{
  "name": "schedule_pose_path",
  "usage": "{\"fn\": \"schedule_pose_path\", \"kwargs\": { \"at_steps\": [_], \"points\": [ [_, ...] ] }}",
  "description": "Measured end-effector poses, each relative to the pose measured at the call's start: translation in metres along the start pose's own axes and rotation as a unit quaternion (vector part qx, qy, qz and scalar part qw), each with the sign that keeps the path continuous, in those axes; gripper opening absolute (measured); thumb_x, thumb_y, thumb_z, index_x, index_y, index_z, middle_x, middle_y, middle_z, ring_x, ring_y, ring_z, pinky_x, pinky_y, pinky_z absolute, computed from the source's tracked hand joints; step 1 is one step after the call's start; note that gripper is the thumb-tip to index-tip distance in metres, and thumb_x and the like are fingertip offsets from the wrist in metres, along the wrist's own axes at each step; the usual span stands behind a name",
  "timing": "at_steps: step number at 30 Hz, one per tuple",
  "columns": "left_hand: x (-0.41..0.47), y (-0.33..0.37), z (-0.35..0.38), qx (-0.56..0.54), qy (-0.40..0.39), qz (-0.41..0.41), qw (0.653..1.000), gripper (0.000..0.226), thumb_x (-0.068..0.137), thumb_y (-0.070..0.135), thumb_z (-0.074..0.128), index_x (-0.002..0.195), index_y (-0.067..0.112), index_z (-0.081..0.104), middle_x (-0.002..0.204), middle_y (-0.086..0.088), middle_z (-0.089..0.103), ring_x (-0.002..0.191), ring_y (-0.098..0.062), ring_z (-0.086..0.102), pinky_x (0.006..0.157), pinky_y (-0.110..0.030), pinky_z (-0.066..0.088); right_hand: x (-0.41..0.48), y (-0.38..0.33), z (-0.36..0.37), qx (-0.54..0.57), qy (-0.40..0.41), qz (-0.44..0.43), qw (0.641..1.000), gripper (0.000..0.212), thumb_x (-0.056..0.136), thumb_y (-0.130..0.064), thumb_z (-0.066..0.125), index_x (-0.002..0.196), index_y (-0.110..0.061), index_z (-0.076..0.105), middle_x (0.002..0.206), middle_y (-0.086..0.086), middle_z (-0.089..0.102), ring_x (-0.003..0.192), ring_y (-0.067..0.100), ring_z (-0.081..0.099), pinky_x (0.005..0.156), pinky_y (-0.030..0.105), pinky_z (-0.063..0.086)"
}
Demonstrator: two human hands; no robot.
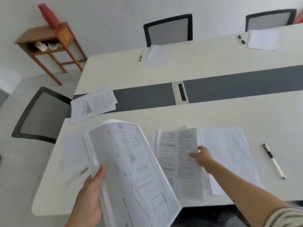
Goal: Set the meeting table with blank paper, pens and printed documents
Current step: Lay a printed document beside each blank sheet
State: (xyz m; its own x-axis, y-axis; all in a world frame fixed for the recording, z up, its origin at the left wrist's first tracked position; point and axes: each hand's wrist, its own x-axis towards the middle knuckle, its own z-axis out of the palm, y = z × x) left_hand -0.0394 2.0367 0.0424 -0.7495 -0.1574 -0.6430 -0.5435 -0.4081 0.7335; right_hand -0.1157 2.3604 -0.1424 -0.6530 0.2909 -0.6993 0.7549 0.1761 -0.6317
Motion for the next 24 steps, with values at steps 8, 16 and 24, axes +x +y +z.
{"fn": "schedule_pose_path", "kwargs": {
  "at_steps": [8,16,24],
  "points": [
    [0.009,0.003,0.029,0.032,-0.094,-0.029,0.995,0.043,0.084,0.033,0.061,0.123,0.015,0.061,0.112,-0.007,0.073,0.101,-0.029,0.07,0.081,-0.043,0.053,-0.083,-0.017,-0.01,0.071,-0.06,-0.062,0.994,0.046,0.09,-0.041,0.063,0.128,-0.015,0.059,0.113,0.003,0.07,0.102,0.02,0.067,0.092,0.039,0.051],
    [0.019,-0.003,0.054,0.144,-0.224,-0.06,0.962,0.043,0.078,0.033,0.064,0.112,0.008,0.066,0.103,-0.013,0.075,0.09,-0.03,0.073,0.076,-0.043,0.055,-0.189,0.001,0.004,0.321,-0.031,-0.047,0.945,0.047,0.076,-0.029,0.075,0.107,0.005,0.067,0.1,0.023,0.074,0.087,0.038,0.072,0.08,0.049,0.059],
    [-0.019,-0.044,0.104,0.211,-0.341,-0.101,0.91,0.045,0.092,0.04,0.049,0.12,0.01,0.066,0.115,-0.014,0.071,0.106,-0.032,0.068,0.093,-0.046,0.052,-0.249,0.065,-0.06,0.378,0.202,-0.114,0.897,0.018,0.087,-0.014,0.066,0.09,0.004,0.07,0.087,0.023,0.075,0.075,0.036,0.074,0.066,0.042,0.061]
  ]
}}
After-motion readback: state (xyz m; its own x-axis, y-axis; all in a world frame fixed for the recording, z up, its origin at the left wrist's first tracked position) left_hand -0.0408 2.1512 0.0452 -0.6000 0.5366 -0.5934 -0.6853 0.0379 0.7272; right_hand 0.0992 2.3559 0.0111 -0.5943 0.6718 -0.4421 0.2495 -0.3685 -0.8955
